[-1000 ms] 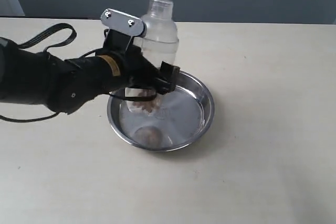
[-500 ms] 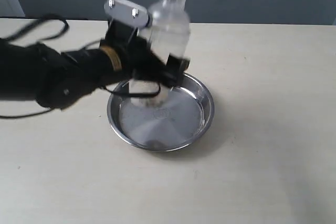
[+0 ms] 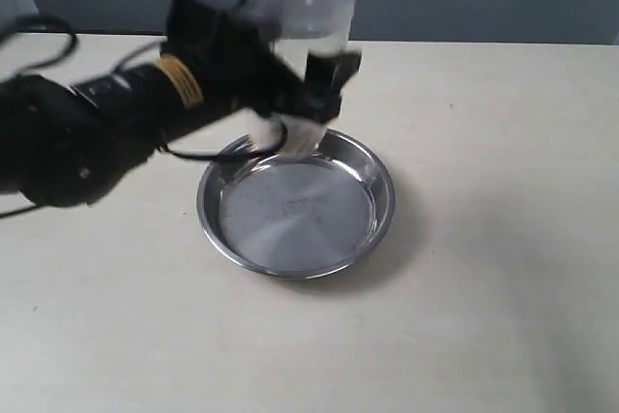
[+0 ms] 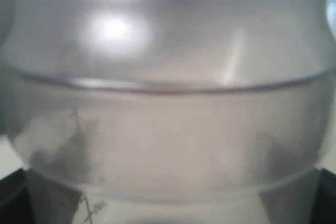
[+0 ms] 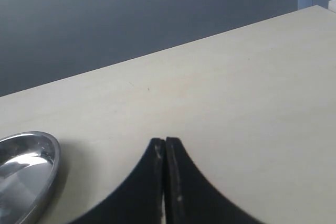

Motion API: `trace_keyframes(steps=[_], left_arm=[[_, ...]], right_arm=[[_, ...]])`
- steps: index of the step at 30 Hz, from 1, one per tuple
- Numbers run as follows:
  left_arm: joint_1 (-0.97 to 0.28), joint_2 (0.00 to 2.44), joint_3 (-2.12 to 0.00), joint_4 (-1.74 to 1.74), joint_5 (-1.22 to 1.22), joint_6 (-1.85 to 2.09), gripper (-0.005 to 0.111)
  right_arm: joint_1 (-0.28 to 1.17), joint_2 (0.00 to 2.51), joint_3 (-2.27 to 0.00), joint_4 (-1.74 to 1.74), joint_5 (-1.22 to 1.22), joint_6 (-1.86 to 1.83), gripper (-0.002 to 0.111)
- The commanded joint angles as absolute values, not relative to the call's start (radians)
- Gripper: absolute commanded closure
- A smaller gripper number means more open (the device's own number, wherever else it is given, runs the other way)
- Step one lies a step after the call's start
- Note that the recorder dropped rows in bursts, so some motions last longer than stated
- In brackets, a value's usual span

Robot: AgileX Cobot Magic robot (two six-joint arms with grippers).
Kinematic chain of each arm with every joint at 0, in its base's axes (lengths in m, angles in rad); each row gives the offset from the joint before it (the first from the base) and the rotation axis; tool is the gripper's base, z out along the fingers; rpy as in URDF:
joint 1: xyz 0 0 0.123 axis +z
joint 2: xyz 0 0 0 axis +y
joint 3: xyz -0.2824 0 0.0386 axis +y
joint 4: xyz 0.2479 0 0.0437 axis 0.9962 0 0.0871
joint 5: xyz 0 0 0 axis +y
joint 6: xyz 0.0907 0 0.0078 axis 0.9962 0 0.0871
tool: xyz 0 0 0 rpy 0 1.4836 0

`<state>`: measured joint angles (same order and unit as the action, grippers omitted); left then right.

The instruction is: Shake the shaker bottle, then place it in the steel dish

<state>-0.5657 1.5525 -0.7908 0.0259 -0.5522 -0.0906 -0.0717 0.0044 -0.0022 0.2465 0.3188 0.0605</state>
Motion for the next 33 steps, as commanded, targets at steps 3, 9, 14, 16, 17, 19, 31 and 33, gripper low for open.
trace_keyframes(steps=[3, 9, 14, 16, 17, 19, 31, 33], left_arm=[[-0.541, 1.669, -0.741, -0.113, -0.507, -0.077, 0.106], [-0.541, 1.519, -0.785, 0.129, -0.672, -0.138, 0.106], [-0.541, 1.665, -0.674, 0.008, -0.648, -0.209, 0.106], [-0.539, 1.535, -0.741, 0.13, -0.758, -0.198, 0.106], [-0.537, 1.498, -0.766, 0.127, -0.702, -0.158, 0.106], [-0.532, 1.559, -0.73, 0.071, -0.518, -0.131, 0.106], [-0.539, 1.547, -0.798, -0.064, -0.705, 0.018, 0.106], [-0.539, 1.547, -0.798, -0.051, -0.741, -0.006, 0.106]], right_arm=[[-0.069, 0.0, 0.0, 0.246, 0.308, 0.057, 0.109], [-0.069, 0.0, 0.0, 0.246, 0.308, 0.057, 0.109], [-0.069, 0.0, 0.0, 0.246, 0.308, 0.057, 0.109], [-0.069, 0.0, 0.0, 0.246, 0.308, 0.057, 0.109], [-0.069, 0.0, 0.0, 0.246, 0.308, 0.057, 0.109], [-0.069, 0.0, 0.0, 0.246, 0.308, 0.057, 0.109], [-0.069, 0.0, 0.0, 0.246, 0.308, 0.057, 0.109], [-0.069, 0.0, 0.0, 0.246, 0.308, 0.057, 0.109]])
